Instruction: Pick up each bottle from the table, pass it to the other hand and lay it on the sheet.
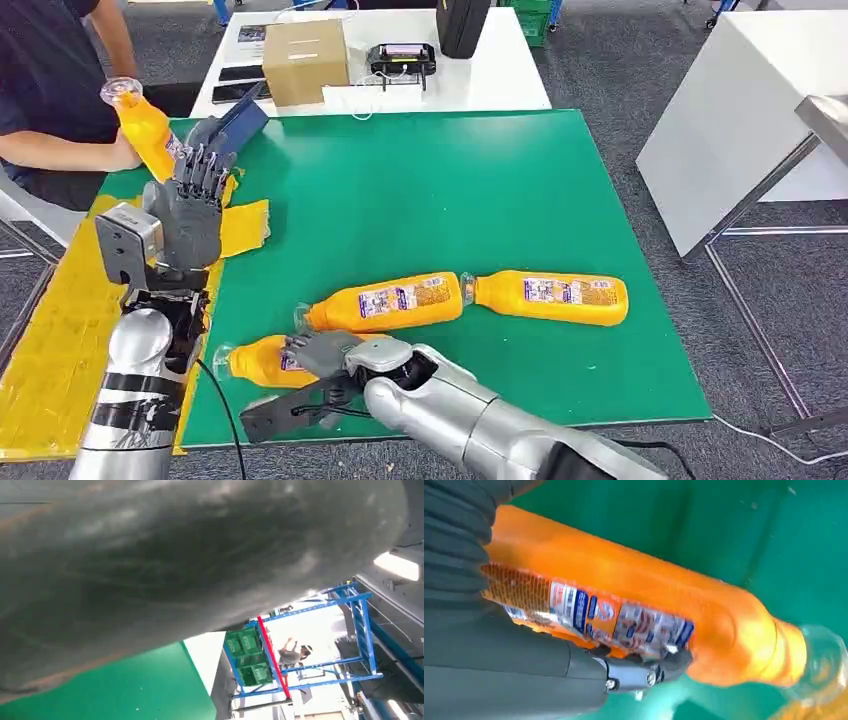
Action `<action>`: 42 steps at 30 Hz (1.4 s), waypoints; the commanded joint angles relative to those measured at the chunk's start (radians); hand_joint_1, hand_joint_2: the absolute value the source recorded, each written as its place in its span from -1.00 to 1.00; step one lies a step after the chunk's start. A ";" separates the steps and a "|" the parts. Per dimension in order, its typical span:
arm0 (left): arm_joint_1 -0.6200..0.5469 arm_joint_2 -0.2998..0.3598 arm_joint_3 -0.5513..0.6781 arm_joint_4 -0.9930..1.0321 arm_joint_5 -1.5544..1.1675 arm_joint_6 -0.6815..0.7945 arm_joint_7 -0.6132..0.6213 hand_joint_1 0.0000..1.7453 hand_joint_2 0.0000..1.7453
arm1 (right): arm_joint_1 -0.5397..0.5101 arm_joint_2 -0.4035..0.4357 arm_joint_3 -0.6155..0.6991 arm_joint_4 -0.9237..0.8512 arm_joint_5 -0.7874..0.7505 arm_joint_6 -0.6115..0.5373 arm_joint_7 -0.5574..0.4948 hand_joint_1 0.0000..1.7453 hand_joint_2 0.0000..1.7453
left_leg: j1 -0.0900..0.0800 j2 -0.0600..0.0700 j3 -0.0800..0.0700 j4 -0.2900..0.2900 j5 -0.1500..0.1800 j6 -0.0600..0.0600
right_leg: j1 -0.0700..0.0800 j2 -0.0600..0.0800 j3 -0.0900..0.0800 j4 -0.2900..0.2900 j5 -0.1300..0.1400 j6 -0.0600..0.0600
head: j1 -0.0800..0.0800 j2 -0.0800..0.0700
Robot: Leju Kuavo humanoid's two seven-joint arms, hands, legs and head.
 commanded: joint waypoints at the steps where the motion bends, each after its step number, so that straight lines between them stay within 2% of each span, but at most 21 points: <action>1: -0.069 -0.027 0.012 0.102 0.017 0.001 0.013 -1.00 -1.00 | -0.074 -0.051 0.235 0.134 0.028 0.080 -0.034 -1.00 1.00 | 0.001 -0.003 0.002 -0.001 0.000 0.000 | 0.000 0.000 0.003 -0.001 -0.001 -0.001 | 0.000 0.000; 3: -0.073 -0.032 0.021 0.099 0.020 0.003 0.015 -1.00 -1.00 | -0.082 -0.065 0.322 0.179 0.123 0.081 -0.033 -1.00 1.00 | 0.001 -0.005 0.004 -0.001 0.000 -0.001 | 0.000 0.001 0.005 -0.002 -0.001 -0.001 | 0.000 0.000; 5: -0.071 -0.041 0.041 0.084 0.028 0.011 0.024 -1.00 -1.00 | -0.057 -0.078 0.374 0.263 0.246 0.004 -0.048 -1.00 1.00 | 0.001 -0.004 0.005 -0.002 0.000 -0.001 | 0.001 0.000 0.006 -0.003 0.000 -0.001 | 0.000 0.000; 6: -0.074 -0.044 0.044 0.074 0.033 0.013 0.033 -1.00 -1.00 | -0.036 -0.081 0.379 0.302 0.282 -0.025 -0.050 0.44 1.00 | 0.001 -0.006 0.006 -0.002 0.000 -0.001 | 0.001 0.000 0.008 -0.004 -0.001 -0.001 | 0.000 0.000; 7: -0.072 -0.047 0.049 0.074 0.043 0.014 0.044 -1.00 -1.00 | -0.017 -0.093 0.376 0.335 0.304 -0.049 -0.052 1.00 1.00 | 0.001 -0.007 0.008 -0.004 0.001 -0.001 | 0.001 -0.002 0.009 -0.005 0.000 -0.001 | 0.000 0.000; 9: -0.075 -0.047 0.049 0.071 0.057 0.017 0.051 -1.00 -1.00 | 0.030 -0.111 0.340 0.392 0.341 -0.112 -0.064 1.00 1.00 | 0.002 -0.008 0.010 -0.004 0.001 -0.001 | 0.001 -0.003 0.011 -0.006 0.000 -0.001 | -0.001 0.000; 10: -0.075 -0.046 0.049 0.080 0.065 0.017 0.055 -1.00 -1.00 | 0.040 -0.111 0.284 0.414 0.310 -0.102 -0.066 1.00 1.00 | 0.001 -0.007 0.010 -0.003 0.001 0.000 | 0.001 -0.004 0.011 -0.005 -0.001 -0.001 | 0.000 0.000; 12: -0.076 -0.044 0.052 0.090 0.078 0.022 0.046 -1.00 -1.00 | 0.032 -0.112 0.289 0.401 0.349 -0.107 -0.077 1.00 1.00 | 0.002 -0.010 0.014 -0.004 0.002 -0.001 | 0.000 -0.005 0.013 -0.006 -0.001 -0.001 | 0.000 0.000; 13: -0.074 -0.045 0.056 0.095 0.082 0.025 0.045 -1.00 -1.00 | 0.028 -0.110 0.275 0.399 0.351 -0.091 -0.068 1.00 1.00 | 0.001 -0.008 0.017 -0.003 0.000 -0.001 | 0.000 -0.005 0.007 -0.005 -0.003 -0.001 | -0.001 0.000; 15: -0.077 -0.044 0.056 0.096 0.087 0.024 0.043 -1.00 -1.00 | 0.024 -0.109 0.257 0.369 0.362 -0.065 -0.080 1.00 1.00 | 0.002 -0.013 0.020 -0.004 0.001 -0.001 | 0.000 -0.006 0.011 -0.007 -0.004 -0.001 | -0.002 0.000; 17: -0.078 -0.044 0.053 0.091 0.087 0.025 0.043 -1.00 -1.00 | 0.025 -0.108 0.229 0.347 0.355 -0.052 -0.077 1.00 1.00 | 0.001 -0.008 0.026 -0.003 -0.003 -0.001 | -0.001 -0.005 0.015 -0.005 -0.008 -0.003 | -0.001 0.000; 22: -0.078 -0.043 0.057 0.101 0.091 0.022 0.038 -1.00 -1.00 | 0.015 -0.103 0.180 0.317 0.342 -0.021 -0.068 1.00 1.00 | 0.001 -0.007 0.028 -0.001 -0.002 0.000 | -0.002 -0.004 0.018 -0.004 -0.007 -0.003 | 0.000 0.000; 24: -0.078 -0.044 0.058 0.093 0.090 0.023 0.042 -1.00 -1.00 | 0.013 -0.100 0.160 0.300 0.324 0.002 -0.053 1.00 1.00 | 0.001 -0.009 0.022 -0.003 0.002 0.000 | -0.001 -0.004 0.012 -0.005 -0.004 -0.003 | -0.001 0.000; 25: -0.075 -0.042 0.058 0.095 0.089 0.023 0.042 -1.00 -1.00 | 0.011 -0.105 0.156 0.288 0.321 0.005 -0.049 0.90 1.00 | 0.001 -0.009 0.023 -0.002 0.002 0.000 | -0.001 -0.004 0.013 -0.005 -0.003 -0.003 | -0.001 0.000; 26: -0.078 -0.042 0.059 0.098 0.093 0.020 0.037 -1.00 -1.00 | 0.007 -0.109 0.162 0.271 0.327 0.004 -0.054 0.08 1.00 | 0.001 -0.008 0.026 -0.002 0.001 0.000 | -0.001 -0.004 0.016 -0.004 -0.005 -0.003 | -0.001 0.000; 29: -0.082 -0.042 0.059 0.083 0.094 0.021 0.041 -1.00 -1.00 | 0.010 -0.106 0.163 0.256 0.328 0.014 -0.049 0.08 1.00 | 0.001 -0.007 0.029 0.000 0.000 0.000 | -0.001 -0.004 0.018 -0.003 -0.005 -0.004 | 0.000 0.000; 30: -0.077 -0.042 0.061 0.080 0.095 0.024 0.050 -1.00 -1.00 | 0.014 -0.118 0.154 0.230 0.323 0.012 -0.027 -1.00 1.00 | 0.001 -0.010 0.024 -0.002 0.003 -0.001 | -0.001 -0.004 0.014 -0.005 -0.002 -0.005 | 0.000 0.000; 36: -0.073 -0.043 0.074 0.092 0.099 0.020 0.035 -1.00 -1.00 | 0.006 -0.149 0.156 0.202 0.316 0.038 -0.024 -1.00 1.00 | 0.000 -0.006 0.033 -0.001 -0.003 0.000 | -0.002 -0.003 0.022 -0.003 -0.005 -0.001 | 0.000 0.000; 40: -0.078 -0.046 0.078 0.107 0.101 0.013 0.022 -1.00 -1.00 | 0.005 -0.147 0.167 0.209 0.320 0.034 -0.041 -1.00 1.00 | 0.001 -0.010 0.025 -0.003 -0.001 0.000 | -0.001 -0.003 0.018 -0.006 -0.003 -0.002 | 0.005 0.000; 41: -0.078 -0.048 0.080 0.100 0.100 0.017 0.029 -1.00 -1.00 | 0.007 -0.155 0.177 0.186 0.325 0.045 -0.036 -1.00 1.00 | 0.000 -0.002 0.030 -0.005 -0.002 -0.001 | -0.002 0.004 0.023 -0.007 -0.001 -0.002 | 0.003 0.000; 42: -0.081 -0.048 0.079 0.096 0.099 0.017 0.032 -1.00 -1.00 | 0.009 -0.163 0.189 0.162 0.331 0.054 -0.042 -1.00 1.00 | 0.001 -0.005 0.027 -0.003 -0.002 -0.001 | -0.001 0.000 0.027 -0.006 -0.002 -0.001 | 0.005 0.000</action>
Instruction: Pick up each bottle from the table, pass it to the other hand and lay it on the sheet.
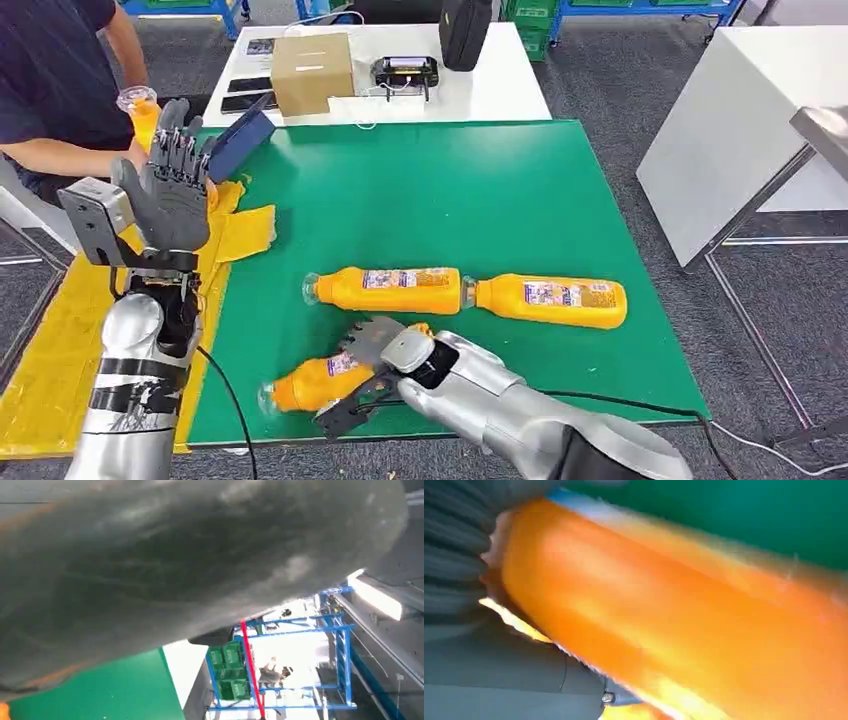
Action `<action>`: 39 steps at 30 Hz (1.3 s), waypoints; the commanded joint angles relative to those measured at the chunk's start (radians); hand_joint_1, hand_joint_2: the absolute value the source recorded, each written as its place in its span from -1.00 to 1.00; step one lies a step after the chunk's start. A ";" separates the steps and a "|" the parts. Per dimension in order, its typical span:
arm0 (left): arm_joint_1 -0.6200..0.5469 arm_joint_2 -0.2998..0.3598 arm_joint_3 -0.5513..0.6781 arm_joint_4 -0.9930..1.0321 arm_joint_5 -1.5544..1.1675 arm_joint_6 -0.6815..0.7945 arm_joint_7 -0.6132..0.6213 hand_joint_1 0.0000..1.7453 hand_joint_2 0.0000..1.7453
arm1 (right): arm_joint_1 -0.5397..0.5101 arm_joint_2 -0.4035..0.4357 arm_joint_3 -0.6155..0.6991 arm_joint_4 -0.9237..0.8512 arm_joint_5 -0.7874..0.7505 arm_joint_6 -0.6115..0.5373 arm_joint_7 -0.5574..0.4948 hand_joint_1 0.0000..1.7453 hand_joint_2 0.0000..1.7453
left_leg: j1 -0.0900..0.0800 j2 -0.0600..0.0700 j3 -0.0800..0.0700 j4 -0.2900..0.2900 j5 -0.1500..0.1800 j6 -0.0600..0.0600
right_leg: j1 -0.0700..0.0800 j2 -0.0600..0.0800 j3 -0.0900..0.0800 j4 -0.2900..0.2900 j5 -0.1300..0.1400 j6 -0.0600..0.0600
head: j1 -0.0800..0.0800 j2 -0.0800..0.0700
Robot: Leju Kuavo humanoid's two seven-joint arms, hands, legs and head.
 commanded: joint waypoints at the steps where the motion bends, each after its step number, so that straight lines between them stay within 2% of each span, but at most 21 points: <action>1: -0.035 -0.022 0.022 0.066 0.004 -0.004 0.001 -1.00 -1.00 | 0.064 -0.085 0.060 -0.037 0.018 0.048 -0.010 -1.00 1.00 | 0.001 -0.006 -0.004 -0.002 0.001 -0.001 | 0.001 0.000 -0.001 -0.003 0.000 -0.001 | 0.001 0.000; 3: -0.037 -0.024 0.020 0.063 0.004 -0.004 0.013 -1.00 -1.00 | 0.068 -0.100 0.055 -0.070 0.005 0.076 0.004 -1.00 1.00 | 0.003 -0.008 -0.008 -0.002 0.002 -0.002 | 0.003 0.004 -0.006 -0.004 0.001 -0.003 | 0.001 0.000; 4: -0.038 -0.023 0.022 0.068 0.003 -0.004 0.011 -1.00 -1.00 | 0.064 -0.106 0.057 -0.078 0.003 0.083 0.005 -1.00 1.00 | 0.003 -0.010 -0.009 -0.001 0.003 -0.002 | 0.003 0.001 -0.005 -0.004 0.001 -0.002 | 0.001 0.000; 6: -0.042 -0.021 0.022 0.089 0.006 -0.011 -0.007 -1.00 -1.00 | 0.057 -0.104 0.066 -0.065 0.007 0.072 -0.019 -1.00 1.00 | 0.002 -0.006 -0.005 -0.001 0.002 -0.001 | 0.002 0.001 -0.003 -0.002 0.000 -0.001 | 0.000 0.000; 7: -0.043 -0.024 0.023 0.084 0.005 -0.010 -0.002 -1.00 -1.00 | 0.054 -0.100 0.066 -0.057 0.002 0.081 -0.020 -1.00 1.00 | 0.002 -0.008 -0.005 -0.001 0.003 -0.001 | 0.002 0.000 -0.003 -0.003 0.001 -0.001 | 0.000 0.000; 8: -0.047 -0.025 0.020 0.079 0.004 -0.011 0.000 -1.00 -1.00 | 0.056 -0.101 0.073 -0.079 0.000 0.092 -0.031 -0.94 1.00 | 0.002 -0.007 -0.005 0.000 0.002 -0.001 | 0.002 0.001 -0.004 -0.002 0.000 -0.001 | 0.000 0.000; 9: -0.048 -0.024 0.020 0.079 0.003 -0.010 0.005 -1.00 -1.00 | 0.059 -0.103 0.060 -0.088 -0.012 0.092 -0.020 1.00 1.00 | 0.001 -0.005 -0.003 0.000 0.001 0.000 | 0.001 0.000 -0.005 -0.001 -0.001 0.000 | 0.001 0.000; 12: -0.049 -0.024 0.018 0.067 0.004 -0.011 0.008 -1.00 -1.00 | 0.059 -0.098 0.059 -0.101 -0.015 0.107 -0.011 1.00 1.00 | 0.002 -0.006 -0.007 0.000 0.002 -0.001 | 0.002 0.001 -0.014 -0.002 0.000 -0.001 | 0.001 0.000; 16: -0.043 -0.024 0.019 0.066 0.007 -0.011 0.017 -1.00 -1.00 | 0.065 -0.109 0.038 -0.117 -0.036 0.111 0.015 1.00 1.00 | 0.002 -0.006 -0.007 -0.001 0.002 -0.001 | 0.002 0.001 -0.011 -0.002 0.000 -0.001 | 0.001 0.000; 18: -0.042 -0.021 0.020 0.074 0.009 -0.015 0.010 -1.00 -1.00 | 0.062 -0.114 0.036 -0.122 -0.045 0.094 0.018 1.00 1.00 | 0.001 -0.004 -0.004 0.000 0.000 -0.001 | 0.001 0.001 -0.004 -0.001 0.000 0.000 | 0.001 0.000; 22: -0.039 -0.019 0.017 0.070 0.012 -0.018 0.010 -1.00 -1.00 | 0.062 -0.110 0.010 -0.124 -0.079 0.079 0.024 1.00 1.00 | 0.001 -0.005 -0.005 -0.001 0.001 -0.001 | 0.001 0.000 -0.004 -0.001 -0.001 0.000 | 0.001 0.000; 24: -0.027 -0.012 0.017 0.064 0.013 -0.016 0.008 -1.00 -1.00 | 0.077 -0.112 -0.054 -0.137 -0.154 0.057 0.016 1.00 1.00 | 0.002 -0.005 -0.006 0.000 0.001 -0.001 | 0.001 0.001 -0.005 -0.002 0.000 0.000 | 0.001 0.000; 30: -0.014 -0.009 0.025 0.082 0.018 -0.017 -0.010 -1.00 -1.00 | 0.064 -0.122 -0.048 -0.129 -0.169 0.048 0.009 1.00 1.00 | 0.001 -0.005 -0.009 -0.001 0.001 -0.001 | 0.001 0.001 -0.007 -0.002 0.000 0.000 | 0.001 0.000; 32: -0.005 0.005 0.019 0.054 0.026 -0.013 -0.014 -1.00 -1.00 | 0.122 -0.130 -0.177 -0.191 -0.329 -0.018 -0.017 1.00 1.00 | 0.001 -0.005 -0.008 -0.001 0.001 -0.001 | 0.001 0.001 -0.007 -0.001 0.000 0.000 | 0.001 0.000; 34: 0.041 0.026 0.030 0.011 0.045 -0.001 -0.011 -1.00 -1.00 | 0.198 -0.182 -0.283 -0.326 -0.462 -0.118 -0.012 1.00 1.00 | 0.002 -0.006 -0.009 -0.002 0.001 -0.001 | 0.001 0.001 -0.007 -0.003 0.000 -0.001 | 0.001 0.000; 35: 0.082 0.036 0.050 -0.016 0.054 0.015 -0.016 -1.00 -1.00 | 0.296 -0.195 -0.401 -0.447 -0.549 -0.254 -0.087 1.00 1.00 | 0.002 -0.005 -0.008 -0.001 0.001 -0.001 | 0.001 0.001 -0.006 -0.003 0.000 0.000 | 0.001 0.000; 36: 0.127 0.046 0.069 -0.050 0.067 0.017 -0.025 -1.00 -1.00 | 0.377 -0.213 -0.465 -0.581 -0.582 -0.315 -0.125 1.00 1.00 | 0.001 -0.004 -0.007 -0.002 0.000 0.000 | 0.001 0.001 -0.005 -0.003 -0.001 0.000 | 0.001 0.000; 38: 0.209 0.052 0.108 -0.121 0.088 0.005 -0.031 -1.00 -1.00 | 0.554 -0.221 -0.584 -0.907 -0.670 -0.372 -0.178 1.00 1.00 | 0.002 -0.002 -0.005 -0.003 -0.001 -0.001 | 0.001 0.004 -0.003 -0.004 -0.001 0.000 | 0.001 0.000; 39: 0.232 0.047 0.119 -0.141 0.090 0.001 -0.025 -1.00 -1.00 | 0.611 -0.210 -0.625 -1.026 -0.697 -0.397 -0.204 1.00 1.00 | 0.002 -0.001 -0.005 -0.004 -0.002 -0.001 | 0.002 0.006 -0.003 -0.006 -0.001 -0.001 | 0.002 0.000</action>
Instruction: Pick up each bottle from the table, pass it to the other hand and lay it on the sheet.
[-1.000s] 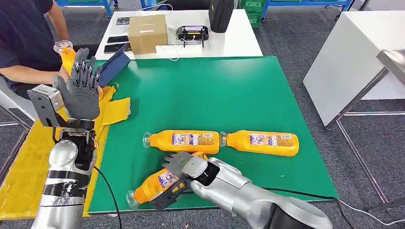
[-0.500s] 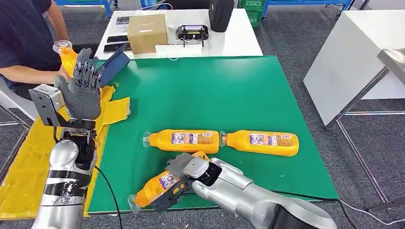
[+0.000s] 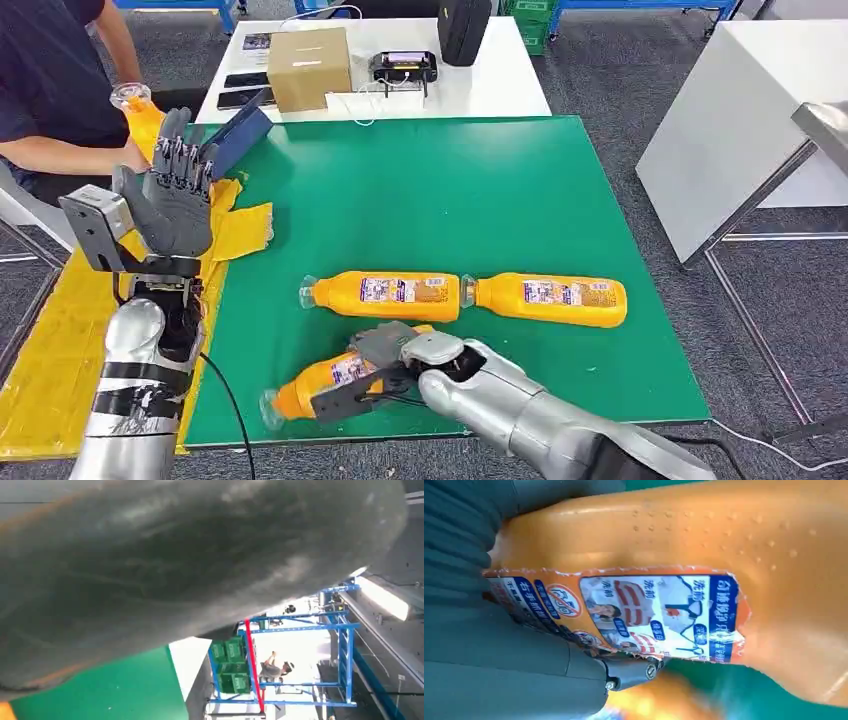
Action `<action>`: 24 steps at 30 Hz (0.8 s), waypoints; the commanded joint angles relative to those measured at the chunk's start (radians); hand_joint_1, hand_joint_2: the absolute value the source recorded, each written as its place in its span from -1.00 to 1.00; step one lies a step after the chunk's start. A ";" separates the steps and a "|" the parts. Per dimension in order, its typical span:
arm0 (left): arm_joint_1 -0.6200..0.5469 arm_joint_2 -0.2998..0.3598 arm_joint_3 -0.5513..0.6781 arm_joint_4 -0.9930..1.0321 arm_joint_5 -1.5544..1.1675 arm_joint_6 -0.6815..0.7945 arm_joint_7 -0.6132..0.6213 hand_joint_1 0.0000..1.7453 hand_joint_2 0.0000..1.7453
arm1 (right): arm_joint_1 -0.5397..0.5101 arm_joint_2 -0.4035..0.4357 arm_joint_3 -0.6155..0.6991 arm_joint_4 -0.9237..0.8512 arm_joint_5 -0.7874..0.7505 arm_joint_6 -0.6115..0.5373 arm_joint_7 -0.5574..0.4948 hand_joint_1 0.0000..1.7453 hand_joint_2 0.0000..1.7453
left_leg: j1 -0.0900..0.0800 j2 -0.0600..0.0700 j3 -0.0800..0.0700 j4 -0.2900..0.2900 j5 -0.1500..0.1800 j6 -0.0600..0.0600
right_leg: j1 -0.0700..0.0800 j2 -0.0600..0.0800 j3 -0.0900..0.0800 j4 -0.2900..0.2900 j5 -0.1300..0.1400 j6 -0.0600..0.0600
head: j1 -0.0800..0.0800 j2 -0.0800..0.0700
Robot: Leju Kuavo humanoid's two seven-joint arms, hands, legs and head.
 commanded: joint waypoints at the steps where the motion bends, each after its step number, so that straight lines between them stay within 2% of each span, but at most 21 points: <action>1: 0.217 0.038 0.117 -0.162 0.053 -0.004 -0.006 -1.00 -1.00 | 0.552 -0.103 -0.500 -0.898 -0.291 -0.286 -0.191 1.00 1.00 | 0.001 0.001 0.001 -0.002 -0.002 -0.002 | 0.001 0.005 0.001 -0.003 -0.001 -0.002 | 0.000 0.000; 3: 0.227 0.027 0.118 -0.172 0.059 -0.009 -0.001 -1.00 -1.00 | 0.585 -0.094 -0.526 -1.025 -0.299 -0.286 -0.197 1.00 1.00 | 0.001 -0.001 -0.004 0.001 -0.004 -0.003 | 0.001 0.004 -0.004 0.001 -0.004 -0.002 | 0.000 0.000; 7: 0.216 0.024 0.106 -0.166 0.055 -0.006 -0.001 -1.00 -1.00 | 0.593 -0.088 -0.527 -1.047 -0.288 -0.268 -0.215 1.00 1.00 | 0.001 -0.006 -0.019 0.002 -0.002 -0.002 | 0.002 -0.003 -0.017 0.001 -0.002 0.000 | 0.000 0.000; 15: 0.216 0.028 0.077 -0.160 0.072 -0.026 0.021 -1.00 -1.00 | 0.603 -0.079 -0.540 -1.027 -0.263 -0.288 -0.265 1.00 1.00 | 0.001 -0.004 -0.018 0.000 -0.001 -0.002 | 0.002 -0.001 -0.017 0.000 -0.001 -0.001 | 0.000 0.000; 22: 0.222 0.031 0.069 -0.166 0.087 -0.045 0.024 -1.00 -1.00 | 0.605 -0.078 -0.547 -1.031 -0.248 -0.301 -0.266 1.00 1.00 | 0.002 -0.004 -0.016 0.000 -0.002 -0.002 | 0.003 0.001 -0.014 0.000 -0.002 -0.001 | 0.000 0.000; 23: 0.235 0.029 0.067 -0.173 0.129 -0.080 0.039 -1.00 1.00 | 0.607 -0.100 -0.548 -1.030 -0.241 -0.316 -0.262 1.00 1.00 | 0.001 -0.004 -0.017 0.000 -0.001 -0.001 | 0.002 0.000 -0.015 0.000 -0.002 -0.001 | 0.000 0.000; 24: 0.246 0.038 0.048 -0.176 0.153 -0.118 0.064 -1.00 1.00 | 0.609 -0.114 -0.557 -1.021 -0.248 -0.337 -0.262 1.00 1.00 | 0.001 -0.003 -0.018 0.000 -0.001 -0.001 | 0.002 -0.001 -0.016 0.000 -0.001 -0.001 | 0.000 0.000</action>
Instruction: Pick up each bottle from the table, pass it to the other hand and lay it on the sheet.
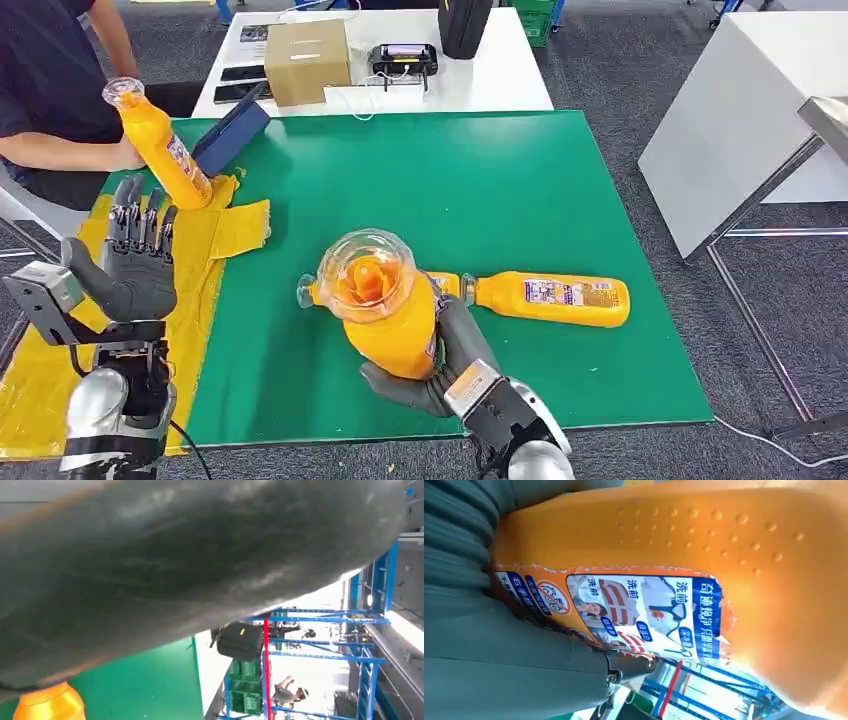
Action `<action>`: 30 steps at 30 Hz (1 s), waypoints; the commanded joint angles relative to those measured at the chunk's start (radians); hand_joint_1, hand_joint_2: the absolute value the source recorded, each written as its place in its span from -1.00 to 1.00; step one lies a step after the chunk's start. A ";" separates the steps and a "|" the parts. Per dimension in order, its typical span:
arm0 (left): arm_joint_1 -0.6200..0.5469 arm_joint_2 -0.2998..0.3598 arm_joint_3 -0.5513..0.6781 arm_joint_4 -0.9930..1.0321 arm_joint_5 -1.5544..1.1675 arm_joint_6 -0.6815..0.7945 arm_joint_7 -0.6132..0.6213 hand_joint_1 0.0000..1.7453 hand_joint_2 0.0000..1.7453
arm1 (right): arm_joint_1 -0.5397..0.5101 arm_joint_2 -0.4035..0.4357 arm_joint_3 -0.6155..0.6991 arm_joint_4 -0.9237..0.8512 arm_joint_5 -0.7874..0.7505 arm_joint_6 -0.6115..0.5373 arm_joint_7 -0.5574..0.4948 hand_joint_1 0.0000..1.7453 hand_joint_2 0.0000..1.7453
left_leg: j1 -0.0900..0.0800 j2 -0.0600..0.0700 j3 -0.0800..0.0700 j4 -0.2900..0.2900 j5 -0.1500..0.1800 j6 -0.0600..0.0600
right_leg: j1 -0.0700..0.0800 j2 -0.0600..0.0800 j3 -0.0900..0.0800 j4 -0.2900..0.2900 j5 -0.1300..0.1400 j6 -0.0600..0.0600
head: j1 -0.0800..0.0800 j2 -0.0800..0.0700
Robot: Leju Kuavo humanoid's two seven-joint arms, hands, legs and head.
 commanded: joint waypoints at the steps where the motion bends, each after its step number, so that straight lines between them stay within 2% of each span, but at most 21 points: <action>1: 0.025 0.011 -0.056 -0.011 0.102 -0.124 0.051 -1.00 1.00 | -0.002 -0.060 -0.052 0.004 0.013 -0.064 0.002 1.00 1.00 | 0.001 -0.002 0.003 0.000 -0.001 0.000 | 0.000 0.003 0.004 -0.001 -0.001 -0.001 | 0.000 0.000; 4: 0.063 0.017 -0.135 -0.083 0.096 -0.205 0.031 -1.00 1.00 | -0.059 -0.046 -0.112 0.081 -0.038 -0.054 0.069 1.00 1.00 | 0.001 -0.001 0.004 0.000 -0.001 0.000 | 0.000 0.004 0.005 -0.002 -0.001 -0.001 | 0.000 0.000; 6: 0.069 0.019 -0.184 -0.119 0.042 -0.212 0.030 -1.00 1.00 | -0.100 -0.038 -0.136 0.126 -0.048 -0.043 0.101 1.00 1.00 | 0.001 0.000 0.000 0.000 0.000 0.000 | 0.000 0.003 0.001 -0.001 0.000 0.000 | 0.000 0.000; 11: 0.066 0.028 -0.267 -0.163 0.006 -0.228 0.019 -1.00 1.00 | -0.175 -0.030 -0.175 0.218 -0.060 -0.018 0.148 1.00 1.00 | 0.000 -0.001 0.002 0.000 -0.001 0.000 | 0.000 0.006 0.003 -0.001 0.000 -0.001 | 0.000 0.000; 22: 0.045 0.042 -0.295 -0.151 -0.017 -0.254 0.001 -1.00 1.00 | -0.218 -0.040 -0.165 0.283 -0.066 0.009 0.181 1.00 1.00 | 0.000 0.000 0.001 0.000 0.000 0.000 | 0.000 0.003 0.002 -0.001 0.000 0.000 | 0.000 0.000; 30: 0.037 0.041 -0.310 -0.138 -0.017 -0.270 0.001 -1.00 1.00 | -0.241 -0.034 -0.107 0.287 -0.043 0.039 0.198 1.00 1.00 | 0.000 0.000 0.000 0.000 0.000 0.000 | 0.000 0.003 0.001 0.000 0.001 0.000 | 0.000 0.000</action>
